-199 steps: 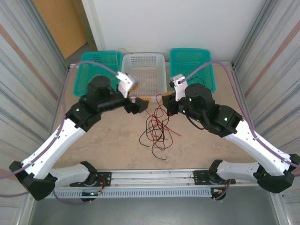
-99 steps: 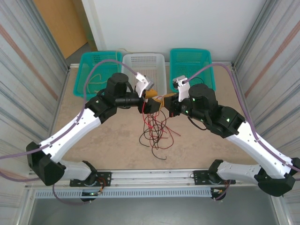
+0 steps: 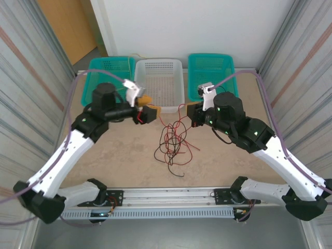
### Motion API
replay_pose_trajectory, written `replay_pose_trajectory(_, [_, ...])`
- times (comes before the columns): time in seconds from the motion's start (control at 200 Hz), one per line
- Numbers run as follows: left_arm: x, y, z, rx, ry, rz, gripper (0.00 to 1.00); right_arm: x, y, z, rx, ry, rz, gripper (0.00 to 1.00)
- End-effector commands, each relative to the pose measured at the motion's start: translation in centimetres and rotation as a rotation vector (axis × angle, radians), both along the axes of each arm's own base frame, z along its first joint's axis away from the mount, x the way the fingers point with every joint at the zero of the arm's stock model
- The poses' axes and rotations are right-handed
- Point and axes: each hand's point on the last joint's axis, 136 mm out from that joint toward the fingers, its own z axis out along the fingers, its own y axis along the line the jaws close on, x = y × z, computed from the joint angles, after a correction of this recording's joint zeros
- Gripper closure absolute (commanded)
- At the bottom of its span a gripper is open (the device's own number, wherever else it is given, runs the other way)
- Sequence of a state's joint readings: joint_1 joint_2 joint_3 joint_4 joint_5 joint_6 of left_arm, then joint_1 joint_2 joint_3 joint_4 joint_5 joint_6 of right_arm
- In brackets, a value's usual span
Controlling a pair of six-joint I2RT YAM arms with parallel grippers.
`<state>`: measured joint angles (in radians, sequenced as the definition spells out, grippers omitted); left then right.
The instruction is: Untangle the cables
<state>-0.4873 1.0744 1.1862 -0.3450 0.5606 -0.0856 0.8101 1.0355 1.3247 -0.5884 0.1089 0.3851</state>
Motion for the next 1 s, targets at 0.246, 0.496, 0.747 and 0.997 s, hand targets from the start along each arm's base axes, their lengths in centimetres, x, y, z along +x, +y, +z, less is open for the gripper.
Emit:
replay_pose_trajectory(0.246, [-1.9, 8.4, 4.4, -0.02, -0.066, 0.246, 0.15, 1.0, -1.8, -0.9, -0.033, 0.028, -0.066, 1.0])
replay_pose_trajectory(0.496, [-1.2, 3.6, 9.0, -0.16, -0.075, 0.015, 0.34, 0.6, -0.6, -1.5, -0.036, 0.052, -0.011, 1.0])
replay_pose_trajectory(0.747, [-1.7, -4.9, 3.9, -0.018, -0.018, -0.273, 0.33, 0.4, 0.6, -2.1, -0.006, 0.077, 0.031, 1.0])
replay_pose_trajectory(0.997, [-0.1, -7.3, 2.2, -0.04, 0.021, -0.328, 0.33, 0.0, 2.1, -2.4, 0.014, 0.099, 0.095, 1.0])
